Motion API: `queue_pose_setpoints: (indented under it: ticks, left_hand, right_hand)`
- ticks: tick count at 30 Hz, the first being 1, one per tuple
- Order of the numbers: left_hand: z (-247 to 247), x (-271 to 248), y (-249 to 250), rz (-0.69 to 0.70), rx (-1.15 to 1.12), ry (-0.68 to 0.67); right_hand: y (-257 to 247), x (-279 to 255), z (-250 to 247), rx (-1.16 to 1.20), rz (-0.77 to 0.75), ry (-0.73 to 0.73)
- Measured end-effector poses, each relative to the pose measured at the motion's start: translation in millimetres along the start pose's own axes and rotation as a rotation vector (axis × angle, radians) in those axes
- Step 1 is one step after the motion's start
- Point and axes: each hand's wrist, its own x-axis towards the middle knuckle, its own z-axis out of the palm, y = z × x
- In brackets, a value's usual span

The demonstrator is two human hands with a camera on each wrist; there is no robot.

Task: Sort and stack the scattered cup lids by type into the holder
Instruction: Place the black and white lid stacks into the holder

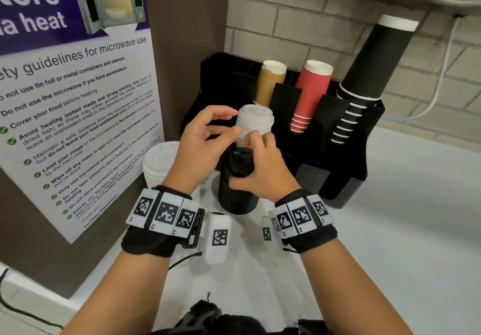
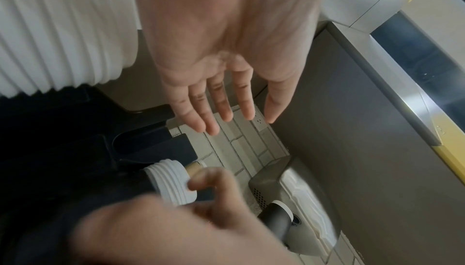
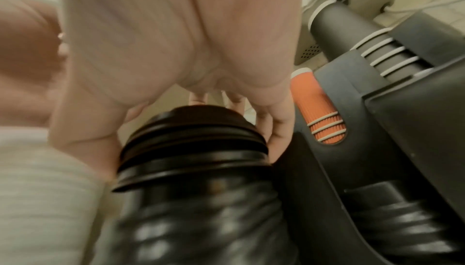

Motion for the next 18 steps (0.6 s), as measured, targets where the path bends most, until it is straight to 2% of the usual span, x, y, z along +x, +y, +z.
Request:
queue_pose_setpoints:
  ticks: [3, 5, 8, 10, 14, 18]
  left_hand:
    - [2, -1, 1, 0.008, -0.008, 0.020]
    - [6, -3, 1, -0.014, -0.014, -0.011]
    - [14, -8, -5, -0.110, -0.020, -0.184]
    - [21, -13, -7, -0.141, -0.076, -0.277]
    - [28, -18, -9, -0.087, -0.155, -0.304]
    - [24, -19, -10, -0.099, -0.182, -0.317]
  right_hand:
    - [2, -2, -16, 0.198, 0.003, 0.195]
    - [4, -6, -29, 0.388, 0.025, 0.270]
    - [1, -16, -40, 0.703, 0.107, 0.198]
    - [0, -22, -42, 0.816, 0.122, 0.146]
    - [2, -28, -47, 0.924, 0.120, 0.046]
    - [5, -36, -58, 0.899, 0.095, -0.072]
